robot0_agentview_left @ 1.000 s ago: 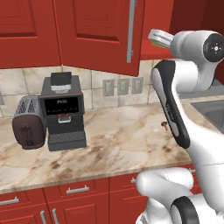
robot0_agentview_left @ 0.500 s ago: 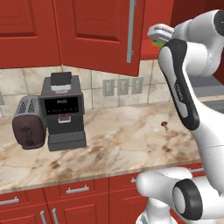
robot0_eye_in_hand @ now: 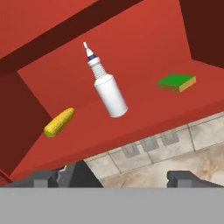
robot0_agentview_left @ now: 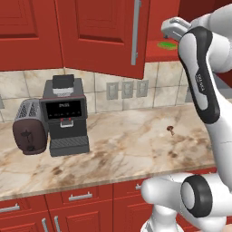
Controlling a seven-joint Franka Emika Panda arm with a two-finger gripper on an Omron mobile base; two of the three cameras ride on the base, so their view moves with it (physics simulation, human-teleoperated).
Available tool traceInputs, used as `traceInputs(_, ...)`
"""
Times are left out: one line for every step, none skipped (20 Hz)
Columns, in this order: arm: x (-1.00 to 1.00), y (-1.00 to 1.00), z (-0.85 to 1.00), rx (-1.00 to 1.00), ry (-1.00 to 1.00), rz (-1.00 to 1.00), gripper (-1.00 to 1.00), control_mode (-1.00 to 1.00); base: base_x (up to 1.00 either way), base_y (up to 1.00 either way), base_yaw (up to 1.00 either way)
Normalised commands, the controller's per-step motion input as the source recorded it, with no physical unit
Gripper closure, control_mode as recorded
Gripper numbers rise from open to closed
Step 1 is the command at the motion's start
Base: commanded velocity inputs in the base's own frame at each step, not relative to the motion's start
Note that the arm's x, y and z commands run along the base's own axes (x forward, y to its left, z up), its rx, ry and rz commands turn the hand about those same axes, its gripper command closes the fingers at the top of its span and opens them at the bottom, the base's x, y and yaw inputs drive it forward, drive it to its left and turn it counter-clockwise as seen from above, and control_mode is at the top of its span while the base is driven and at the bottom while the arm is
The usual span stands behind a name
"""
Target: Pick the spray and sponge from the cabinet and place them on the counter.
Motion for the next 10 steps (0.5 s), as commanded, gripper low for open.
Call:
traceInputs(0.23,0.00,-0.16,0.09,0.00,0.00,-1.00,-1.00,0.00,0.00,0.00)
traceInputs(0.33,0.00,-0.10,0.07,0.01,0.00,-1.00,-1.00,0.00,0.00,0.00)
traceInputs(0.48,0.00,-0.11,0.05,0.01,0.00,-1.00,-1.00,0.00,0.00,0.00)
traceInputs(0.46,0.00,-0.09,0.04,0.00,0.00,-1.00,-1.00,0.00,0.00,0.00)
traceInputs(0.53,0.00,-0.11,0.04,0.00,0.00,-1.00,-1.00,0.00,0.00,0.00)
traceInputs(0.56,0.00,-0.12,0.03,0.00,0.00,-1.00,-1.00,0.00,0.00,0.00)
traceInputs(0.61,0.00,-0.14,0.02,0.00,0.00,-1.00,-1.00,0.00,0.00,0.00)
traceInputs(0.61,0.00,-0.12,0.02,0.00,0.00,-1.00,-1.00,0.00,0.00,0.00)
traceInputs(0.61,0.00,-0.09,0.02,0.00,0.00,-1.00,-1.00,0.00,0.00,0.00)
traceInputs(0.59,0.00,-0.05,0.02,0.00,0.00,-1.00,-1.00,0.00,0.00,0.00)
